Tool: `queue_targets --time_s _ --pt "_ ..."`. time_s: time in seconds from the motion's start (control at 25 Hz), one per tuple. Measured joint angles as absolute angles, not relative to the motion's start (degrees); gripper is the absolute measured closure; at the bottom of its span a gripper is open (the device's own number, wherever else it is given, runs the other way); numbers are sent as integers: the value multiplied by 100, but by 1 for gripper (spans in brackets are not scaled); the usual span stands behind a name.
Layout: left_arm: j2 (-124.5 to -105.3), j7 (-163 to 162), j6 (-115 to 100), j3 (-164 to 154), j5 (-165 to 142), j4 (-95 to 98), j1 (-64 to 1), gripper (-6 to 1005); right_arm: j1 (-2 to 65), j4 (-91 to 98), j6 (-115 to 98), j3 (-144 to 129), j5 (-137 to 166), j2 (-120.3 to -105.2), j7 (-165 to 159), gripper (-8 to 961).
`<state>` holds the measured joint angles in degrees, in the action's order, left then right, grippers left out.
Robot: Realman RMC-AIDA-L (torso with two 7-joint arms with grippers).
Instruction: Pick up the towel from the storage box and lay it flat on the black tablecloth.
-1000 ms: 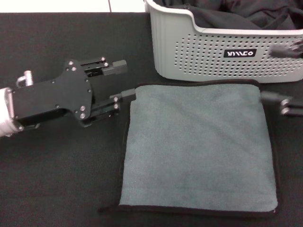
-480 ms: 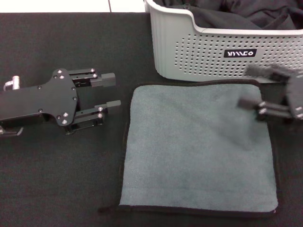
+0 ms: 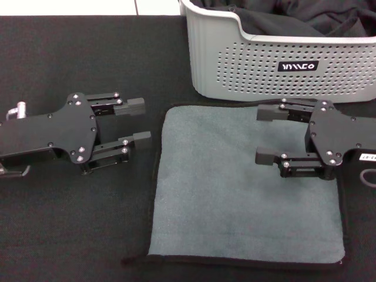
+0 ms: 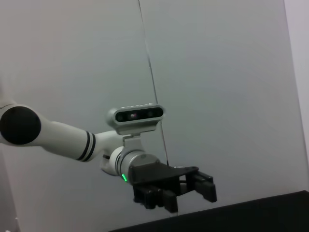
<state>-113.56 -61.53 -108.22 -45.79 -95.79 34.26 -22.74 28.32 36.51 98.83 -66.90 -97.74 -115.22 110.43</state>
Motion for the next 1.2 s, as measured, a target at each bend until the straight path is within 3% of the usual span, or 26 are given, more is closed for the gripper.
queue_targets --time_s 0.4,1.2 --pt "-11384 -6480 -11134 -4579 -9546 3404 -2226 465 2763 3576 9889 -6944 -9781 -11603 11254 202" --pt "-11567 -6399 -11143 -4573 -9663 3356 -2181 467 2656 3414 9893 -6966 -9909 -11576 11325 202"
